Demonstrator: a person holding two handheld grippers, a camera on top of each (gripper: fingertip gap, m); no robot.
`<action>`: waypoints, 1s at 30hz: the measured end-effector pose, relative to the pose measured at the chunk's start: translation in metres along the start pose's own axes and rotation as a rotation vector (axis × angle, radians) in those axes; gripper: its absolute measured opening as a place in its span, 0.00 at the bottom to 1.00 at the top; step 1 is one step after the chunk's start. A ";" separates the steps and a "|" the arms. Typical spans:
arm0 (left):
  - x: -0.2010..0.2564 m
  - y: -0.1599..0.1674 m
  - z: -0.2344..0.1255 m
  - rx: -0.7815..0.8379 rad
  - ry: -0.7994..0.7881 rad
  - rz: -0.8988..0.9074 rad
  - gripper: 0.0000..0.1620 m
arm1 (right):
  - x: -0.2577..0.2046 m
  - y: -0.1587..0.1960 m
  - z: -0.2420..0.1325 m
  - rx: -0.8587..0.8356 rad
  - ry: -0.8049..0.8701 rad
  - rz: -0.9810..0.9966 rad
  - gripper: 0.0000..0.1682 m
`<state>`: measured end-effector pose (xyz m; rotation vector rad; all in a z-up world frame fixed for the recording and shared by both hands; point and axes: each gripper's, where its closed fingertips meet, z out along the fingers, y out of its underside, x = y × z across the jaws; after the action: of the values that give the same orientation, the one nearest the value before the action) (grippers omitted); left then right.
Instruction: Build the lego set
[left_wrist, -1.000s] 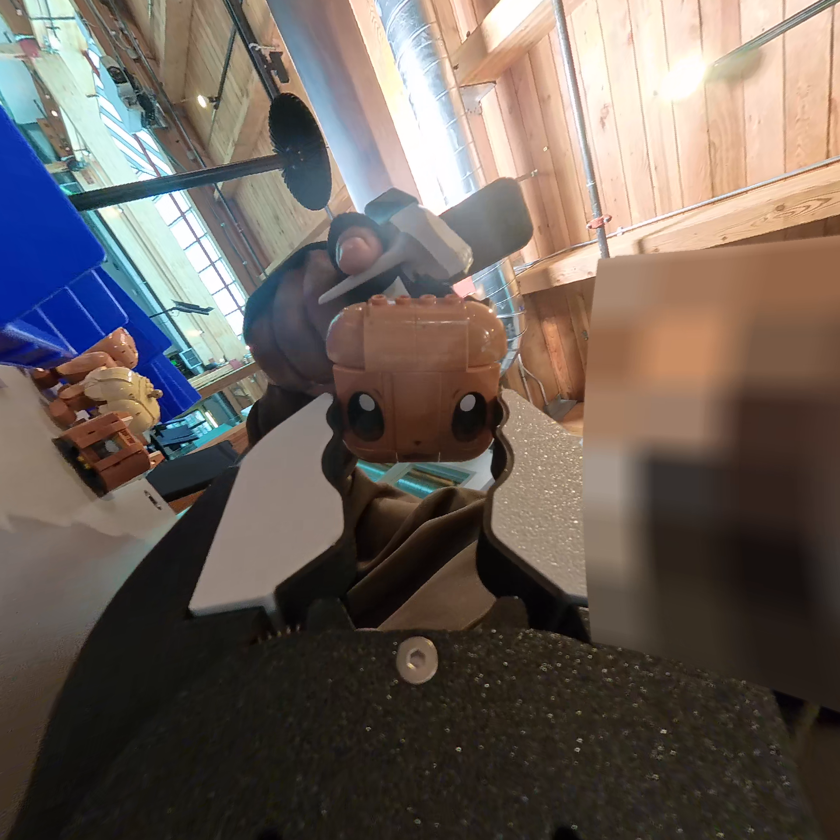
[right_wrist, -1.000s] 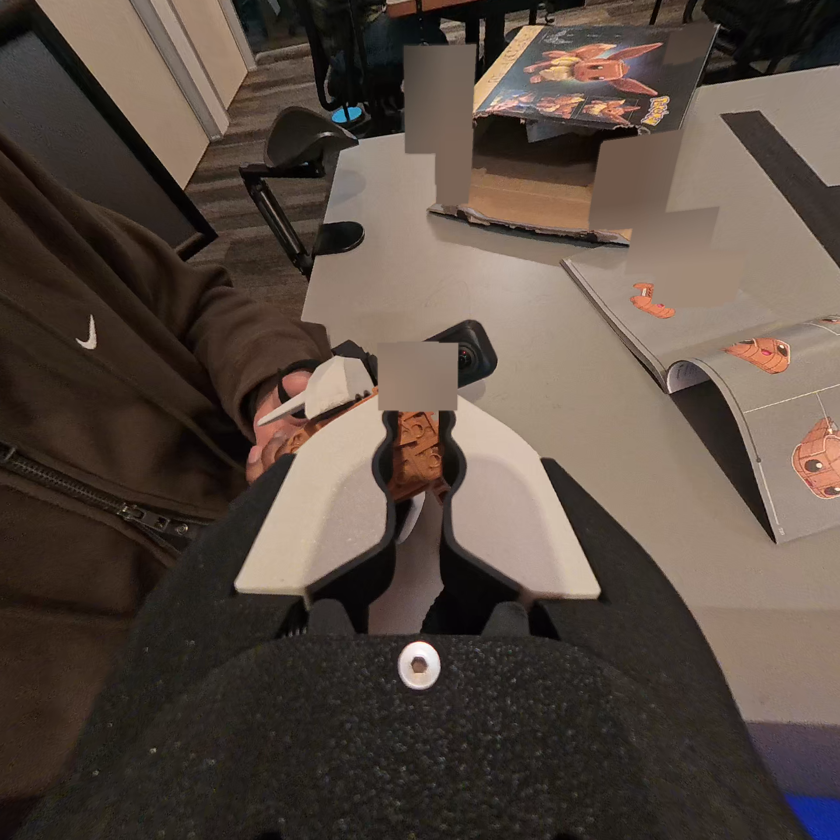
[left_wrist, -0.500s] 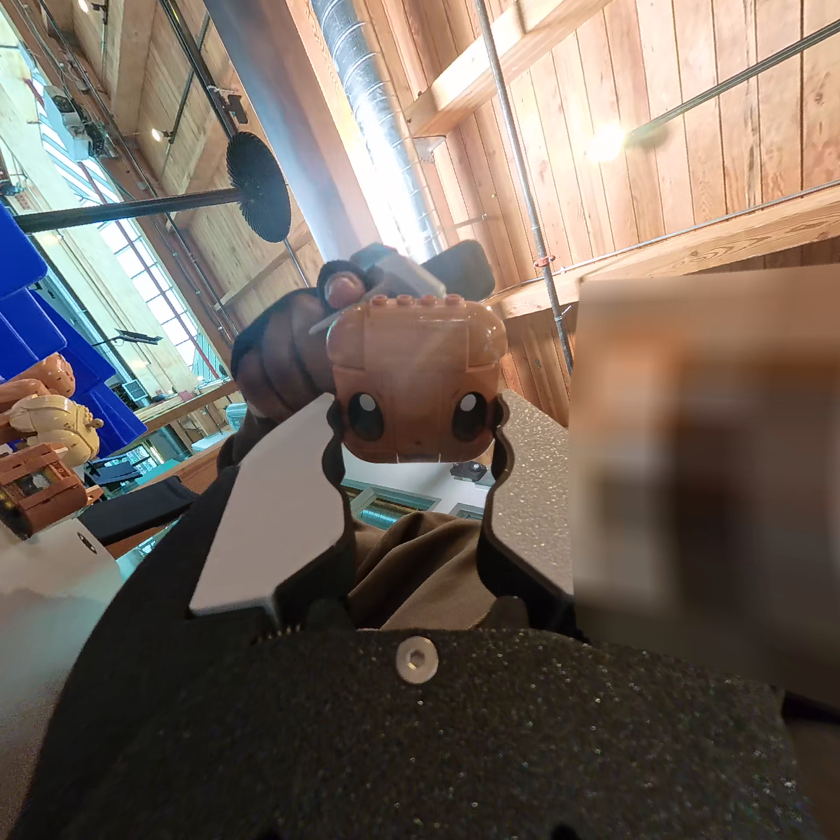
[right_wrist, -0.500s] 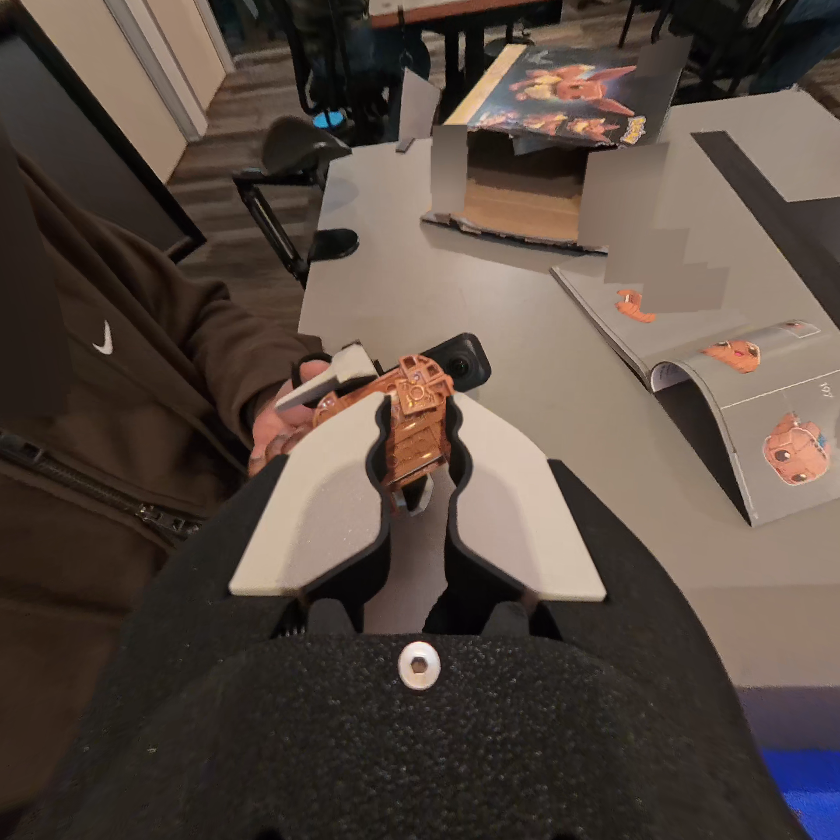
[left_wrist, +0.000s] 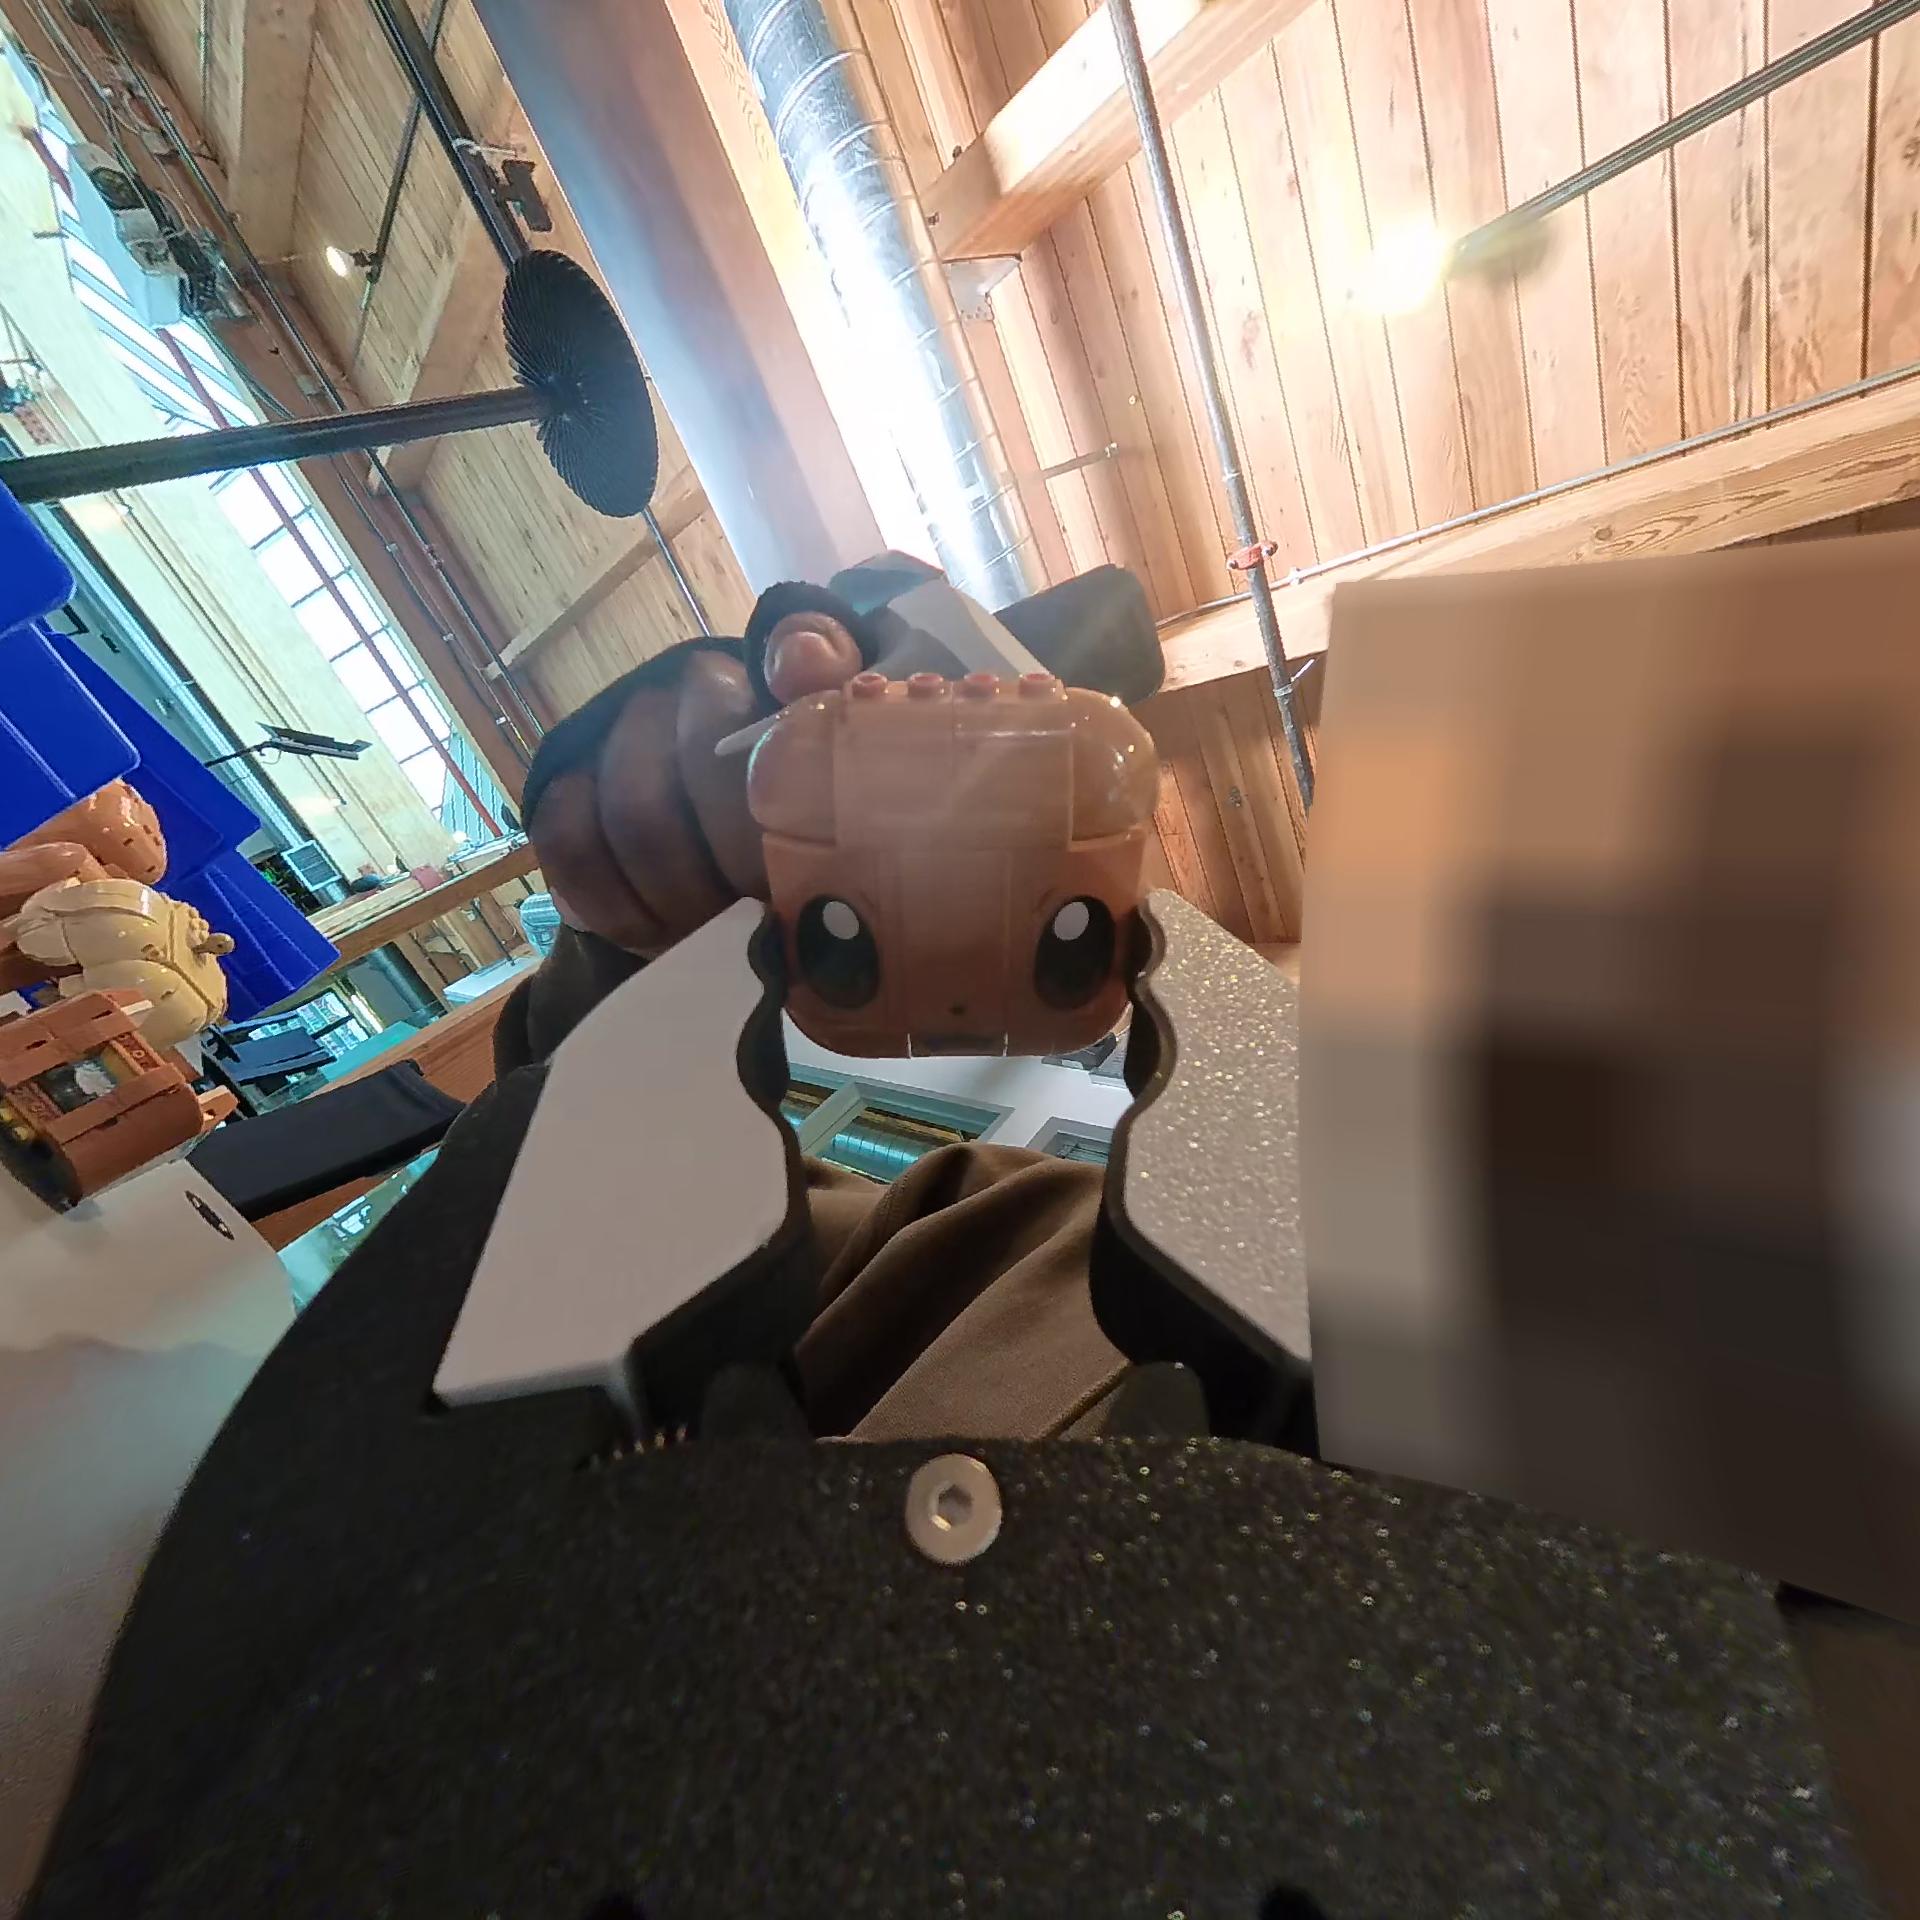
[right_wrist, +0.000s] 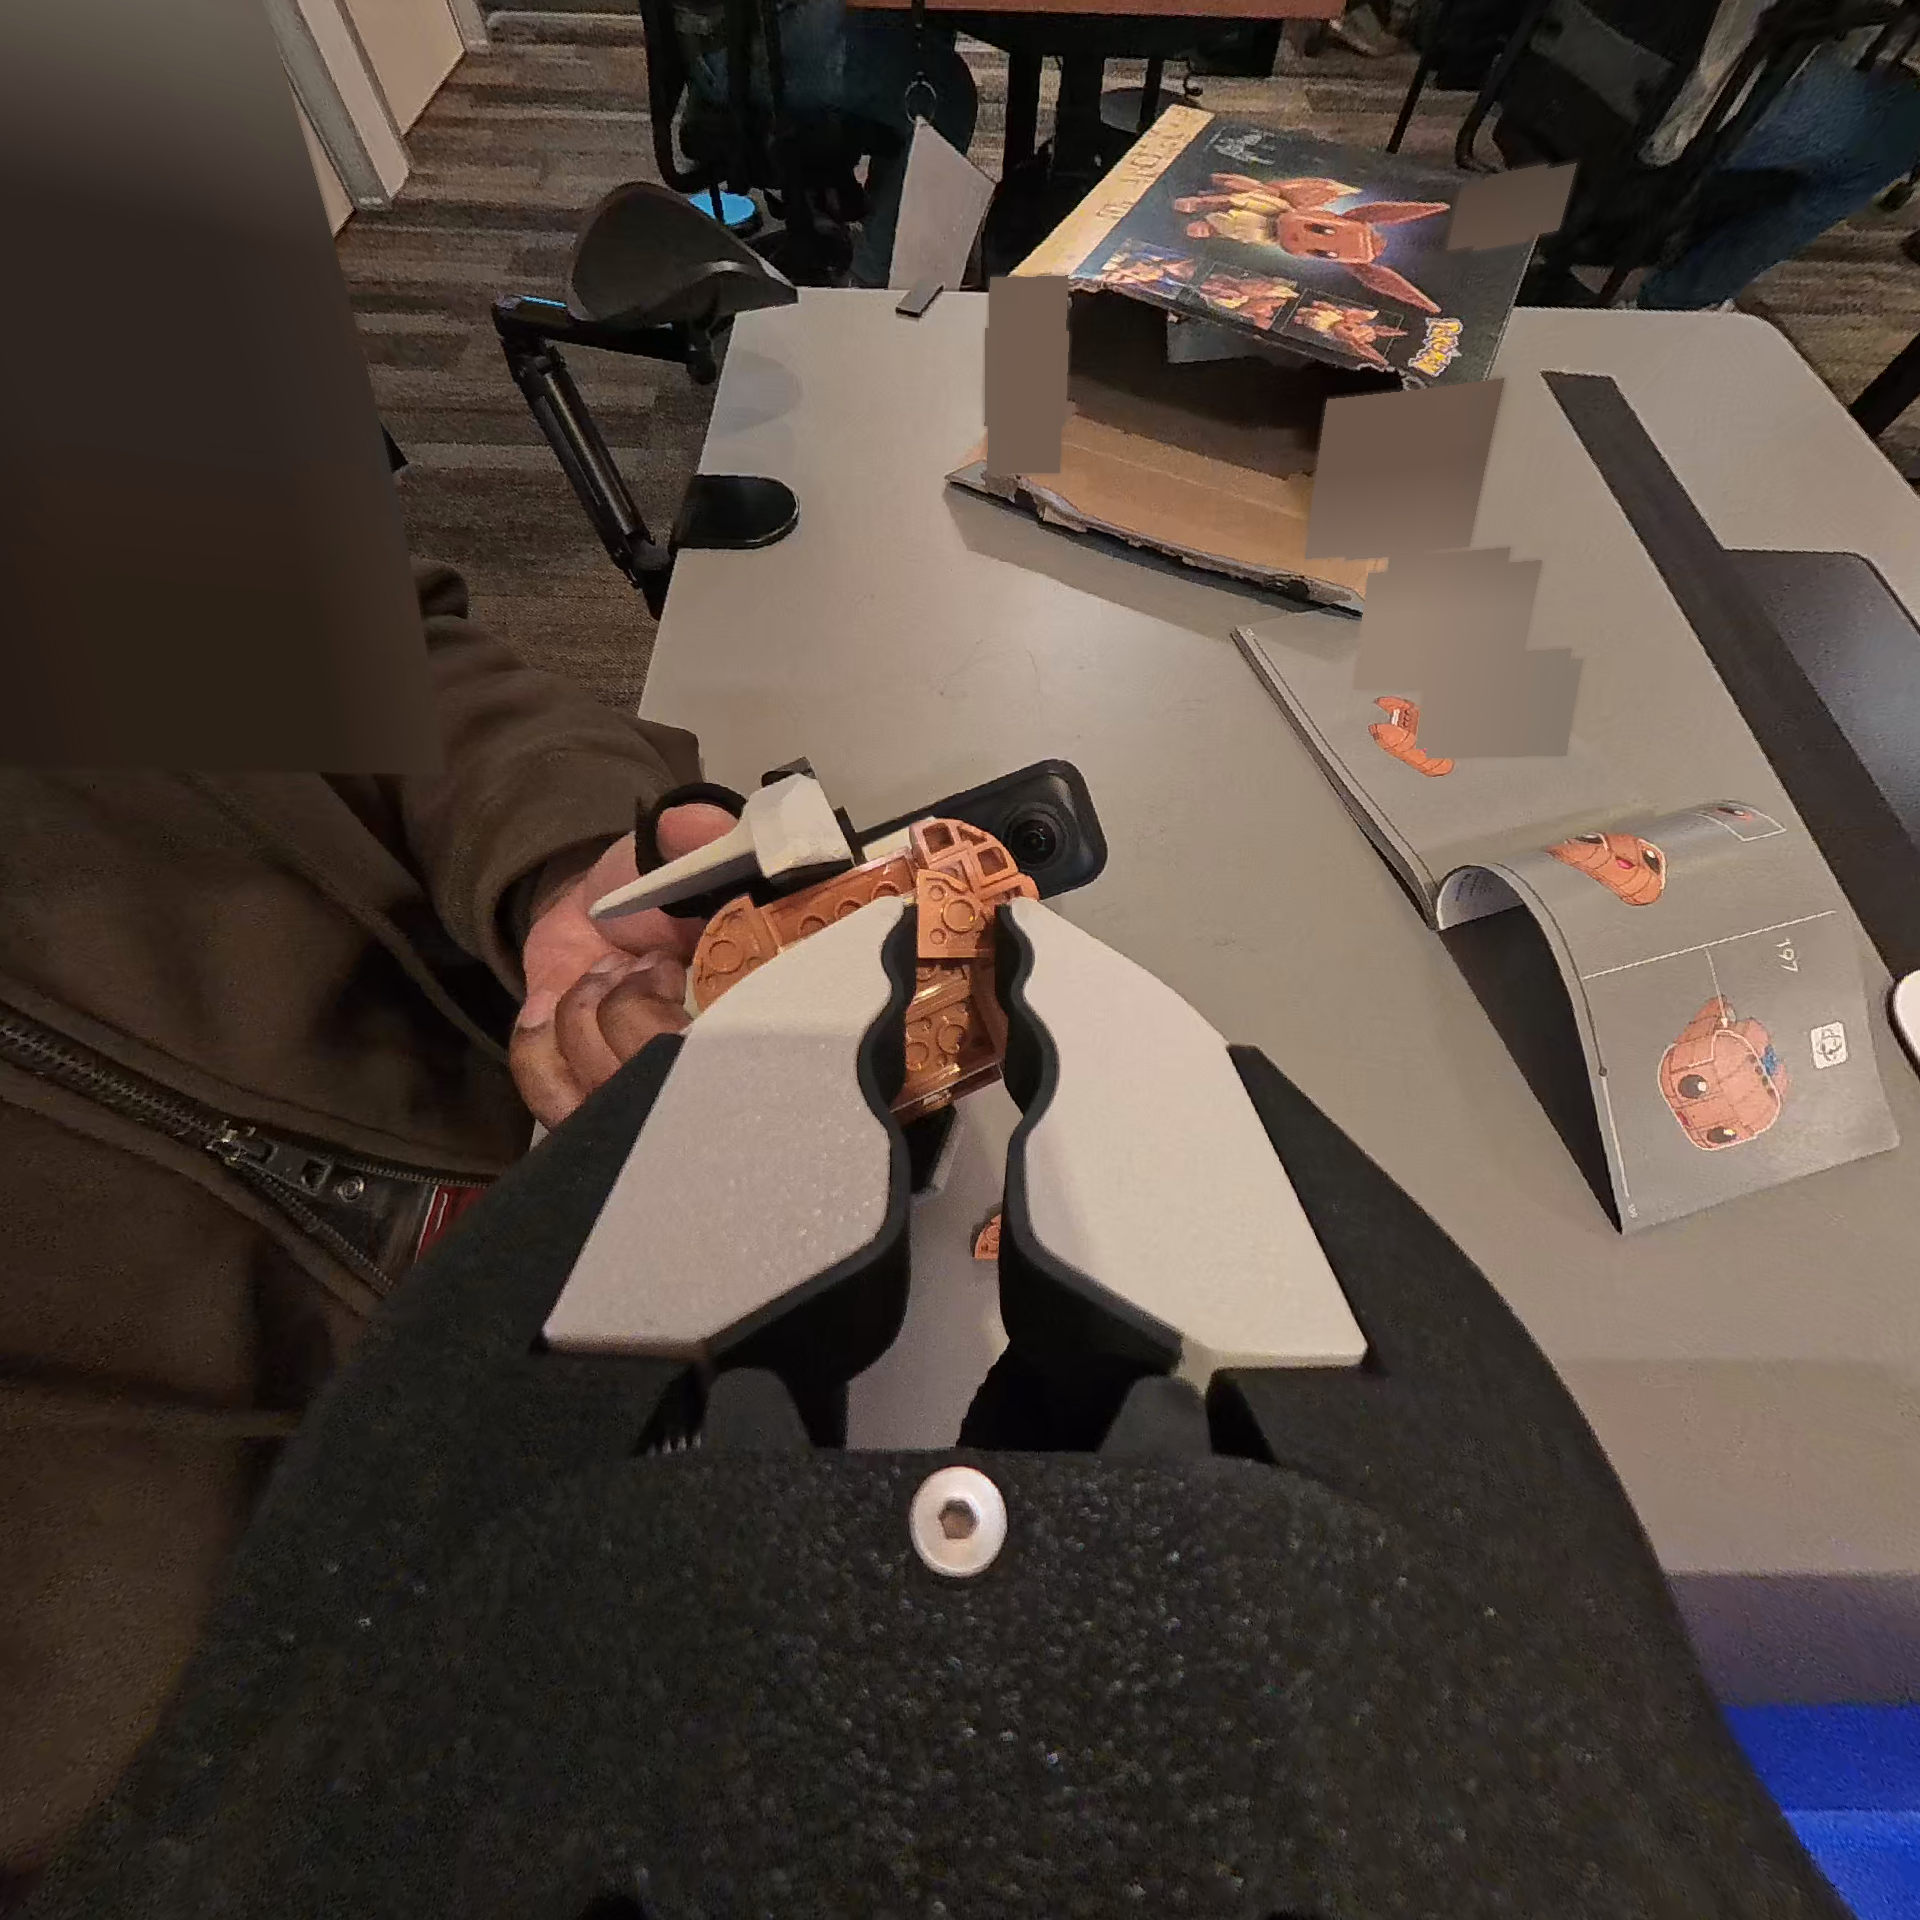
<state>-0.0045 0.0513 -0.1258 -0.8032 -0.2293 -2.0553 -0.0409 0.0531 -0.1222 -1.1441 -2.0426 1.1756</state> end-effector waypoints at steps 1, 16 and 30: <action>0.000 0.000 0.000 0.000 0.001 -0.003 0.39 | 0.000 0.000 0.000 0.003 -0.006 -0.002 0.08; 0.003 0.003 0.001 -0.010 0.035 -0.034 0.39 | -0.005 -0.005 0.001 0.094 -0.068 -0.121 0.06; 0.008 0.005 0.003 -0.018 0.066 -0.041 0.39 | -0.004 -0.003 -0.001 0.093 -0.082 -0.087 0.12</action>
<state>-0.0023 0.0442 -0.1192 -0.7462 -0.1927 -2.1213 -0.0392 0.0495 -0.1188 -0.9679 -2.0532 1.2798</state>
